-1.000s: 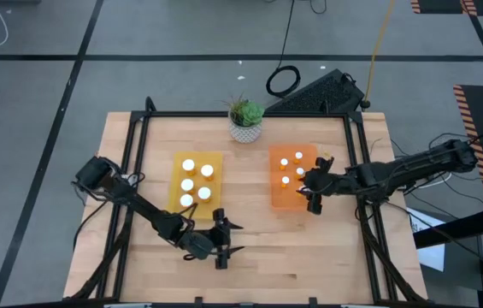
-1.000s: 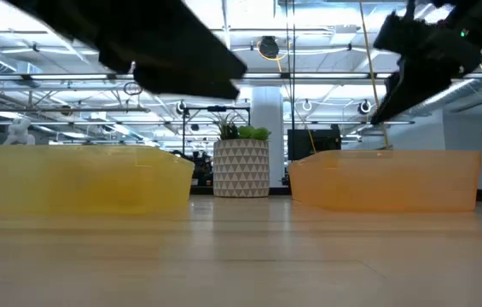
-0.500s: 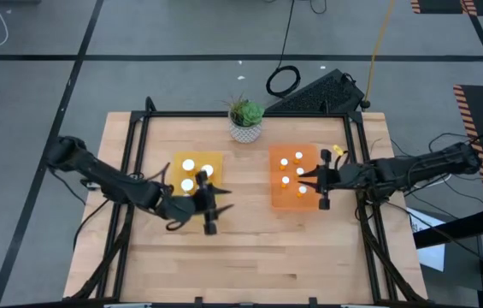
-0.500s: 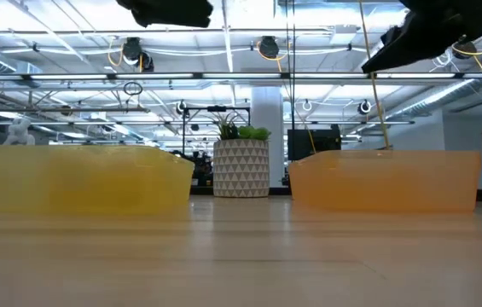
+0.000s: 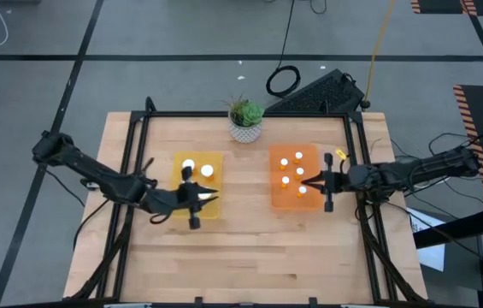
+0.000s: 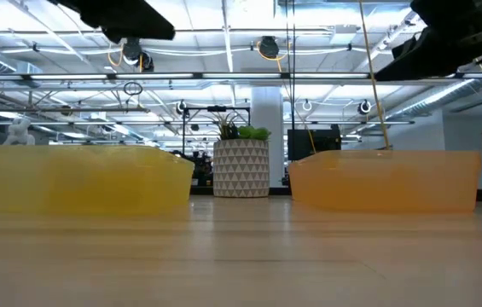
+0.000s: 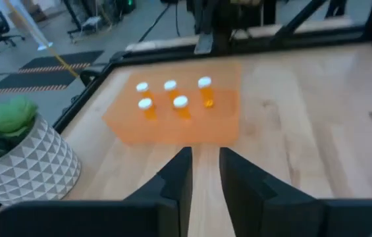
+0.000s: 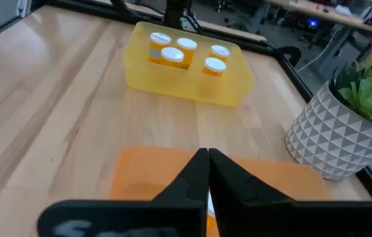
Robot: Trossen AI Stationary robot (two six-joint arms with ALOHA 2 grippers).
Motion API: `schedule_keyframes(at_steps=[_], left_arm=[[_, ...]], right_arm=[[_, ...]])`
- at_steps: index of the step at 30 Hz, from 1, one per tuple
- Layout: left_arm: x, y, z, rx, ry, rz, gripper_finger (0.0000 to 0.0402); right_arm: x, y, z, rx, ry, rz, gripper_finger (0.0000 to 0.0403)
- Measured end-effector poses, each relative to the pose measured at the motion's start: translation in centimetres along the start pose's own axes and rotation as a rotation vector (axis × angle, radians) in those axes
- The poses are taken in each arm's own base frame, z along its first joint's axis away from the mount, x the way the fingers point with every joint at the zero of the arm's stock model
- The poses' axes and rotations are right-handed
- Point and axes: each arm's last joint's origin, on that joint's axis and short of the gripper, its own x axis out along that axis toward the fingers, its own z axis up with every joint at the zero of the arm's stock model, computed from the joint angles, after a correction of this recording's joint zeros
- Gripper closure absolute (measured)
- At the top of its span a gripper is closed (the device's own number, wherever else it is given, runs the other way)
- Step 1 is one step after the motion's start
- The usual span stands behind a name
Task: Pick and place medicine bottles into bin by pill shape (circle, oval)
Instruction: Return to Home Position
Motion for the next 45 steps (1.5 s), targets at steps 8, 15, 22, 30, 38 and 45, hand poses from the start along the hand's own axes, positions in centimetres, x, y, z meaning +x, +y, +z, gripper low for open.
schedule_keyframes(at_steps=[8, 15, 22, 30, 38, 45], left_arm=[[-2.9, 2.0, -1.7, -0.036, -0.072, -0.039, 0.0336], [-4.4, 3.3, -3.7, -0.053, -0.090, -0.020, 0.0337], [-4.6, 3.9, -4.7, -0.011, -0.028, 0.040, 0.0337], [-4.4, 4.3, -5.0, 0.026, 0.012, 0.055, 0.0337], [-4.4, 4.3, -5.0, 0.025, 0.009, 0.055, 0.0338], [-4.6, 4.3, -4.9, 0.049, 0.001, 0.026, 0.0393]], right_arm=[[0.8, 0.4, -1.8, -0.047, -0.071, -0.017, 0.0399], [1.0, 0.3, -2.7, -0.050, -0.084, 0.071, 0.0400], [1.1, 0.1, -4.2, -0.056, -0.109, 0.054, 0.0402], [0.8, -0.2, -4.7, -0.088, -0.093, 0.037, 0.0402], [0.7, -0.2, -4.8, -0.107, -0.104, 0.054, 0.0403], [0.8, 0.2, -6.0, -0.100, -0.140, 0.071, 0.0403]])
